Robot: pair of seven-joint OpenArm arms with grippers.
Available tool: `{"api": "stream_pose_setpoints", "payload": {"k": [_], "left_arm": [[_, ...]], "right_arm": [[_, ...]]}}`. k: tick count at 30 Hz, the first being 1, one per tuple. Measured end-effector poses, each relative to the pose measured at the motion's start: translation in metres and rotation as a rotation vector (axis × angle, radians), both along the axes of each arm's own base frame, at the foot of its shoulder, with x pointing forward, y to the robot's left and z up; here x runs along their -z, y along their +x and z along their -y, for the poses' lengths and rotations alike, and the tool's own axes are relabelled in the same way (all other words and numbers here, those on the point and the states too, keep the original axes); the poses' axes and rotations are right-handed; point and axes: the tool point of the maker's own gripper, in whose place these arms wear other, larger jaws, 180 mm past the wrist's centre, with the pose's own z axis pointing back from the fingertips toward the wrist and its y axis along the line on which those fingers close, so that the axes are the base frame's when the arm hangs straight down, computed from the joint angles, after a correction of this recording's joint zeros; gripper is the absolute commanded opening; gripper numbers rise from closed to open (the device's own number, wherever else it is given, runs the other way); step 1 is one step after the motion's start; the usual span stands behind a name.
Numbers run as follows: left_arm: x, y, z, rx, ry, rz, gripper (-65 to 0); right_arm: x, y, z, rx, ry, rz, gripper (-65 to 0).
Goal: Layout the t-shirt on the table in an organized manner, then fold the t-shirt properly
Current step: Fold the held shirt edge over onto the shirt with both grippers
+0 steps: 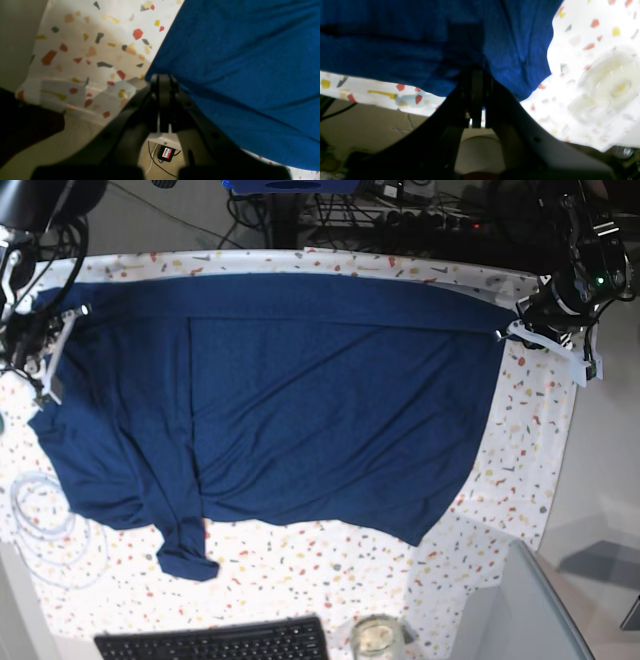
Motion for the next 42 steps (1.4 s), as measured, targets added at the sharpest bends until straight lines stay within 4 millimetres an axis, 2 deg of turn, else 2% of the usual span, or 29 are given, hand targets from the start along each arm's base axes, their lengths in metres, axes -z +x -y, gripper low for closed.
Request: {"api": "stream_pose_setpoints", "payload": {"k": [3,7,14,20,25,30,42], "left_arm": [[0.007,0.005,-0.003,-0.018,-0.014,-0.007,-65.0],[0.016,0.005,-0.004,-0.034,-0.028,-0.028,-65.0],[0.007,0.025,-0.005,-0.036,-0.032,0.017,-65.0],[0.014,0.037,-0.006,-0.057,-0.057,0.014,-65.0],[0.018,0.037,-0.006,-0.062,-0.064,0.006,-65.0],[0.011,0.049,-0.006,-0.062,-0.066,0.035,-65.0],[0.017,0.058,-0.007,-0.077,-0.084,0.031,-65.0]], "right_arm": [[0.008,0.002,0.001,0.015,0.018,-0.026,-64.5],[0.005,0.019,0.010,-0.003,0.007,-0.005,-64.5],[0.003,0.024,0.011,-0.002,0.004,-0.004,-64.5],[-0.006,0.044,0.010,-0.002,0.008,0.044,-64.5],[0.002,0.050,0.007,0.017,0.043,0.044,-64.5],[0.014,0.055,0.002,0.038,0.089,0.042,-64.5],[0.004,0.079,0.006,0.020,0.082,0.082,-64.5]]}}
